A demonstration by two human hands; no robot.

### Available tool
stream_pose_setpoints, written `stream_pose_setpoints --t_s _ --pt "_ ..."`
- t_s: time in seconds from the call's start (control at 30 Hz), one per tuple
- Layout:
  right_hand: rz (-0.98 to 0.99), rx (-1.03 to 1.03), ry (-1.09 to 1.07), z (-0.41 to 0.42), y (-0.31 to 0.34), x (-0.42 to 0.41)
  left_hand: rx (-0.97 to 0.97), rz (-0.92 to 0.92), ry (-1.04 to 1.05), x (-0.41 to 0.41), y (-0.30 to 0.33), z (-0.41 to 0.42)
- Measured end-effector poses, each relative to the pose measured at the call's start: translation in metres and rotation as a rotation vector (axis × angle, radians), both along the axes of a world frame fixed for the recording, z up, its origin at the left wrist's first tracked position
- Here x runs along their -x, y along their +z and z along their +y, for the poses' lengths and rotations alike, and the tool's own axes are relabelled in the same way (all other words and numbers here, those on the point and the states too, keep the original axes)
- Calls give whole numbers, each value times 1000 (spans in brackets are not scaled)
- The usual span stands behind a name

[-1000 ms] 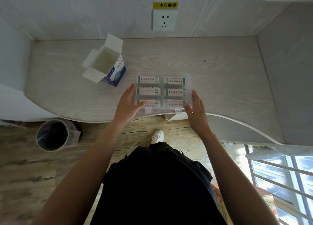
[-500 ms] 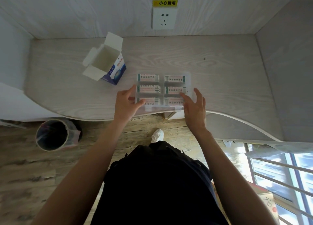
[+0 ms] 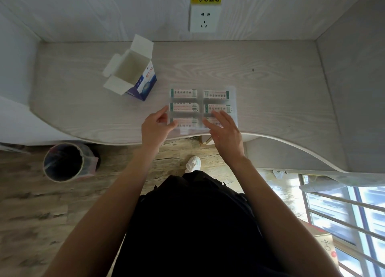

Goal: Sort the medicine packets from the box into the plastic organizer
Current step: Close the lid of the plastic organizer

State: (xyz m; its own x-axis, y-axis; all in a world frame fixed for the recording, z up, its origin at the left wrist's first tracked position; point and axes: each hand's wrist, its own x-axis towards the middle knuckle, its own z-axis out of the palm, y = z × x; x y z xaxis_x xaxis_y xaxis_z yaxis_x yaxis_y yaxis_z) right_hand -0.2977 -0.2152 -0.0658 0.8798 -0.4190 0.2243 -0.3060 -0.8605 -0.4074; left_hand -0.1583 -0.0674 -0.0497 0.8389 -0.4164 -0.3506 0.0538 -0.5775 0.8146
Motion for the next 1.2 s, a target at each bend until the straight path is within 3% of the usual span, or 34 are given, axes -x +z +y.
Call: stream_pose_setpoints --t_s 0.6,0.77,1.0,1.07,1.2 --pt "-24 222 47 9 -14 -11 48 -34 -55 2 -3 3" --pt "-185 275 64 9 -14 -16 35 -29 -30 3 -4 3" --pt "-220 297 98 9 -20 -12 14 -52 -41 4 -7 4" --pt "-212 292 105 9 -20 -11 -45 -151 -72 3 -8 4" --pt "-218 261 97 9 -18 -12 -167 -630 -375 -2 -5 2"
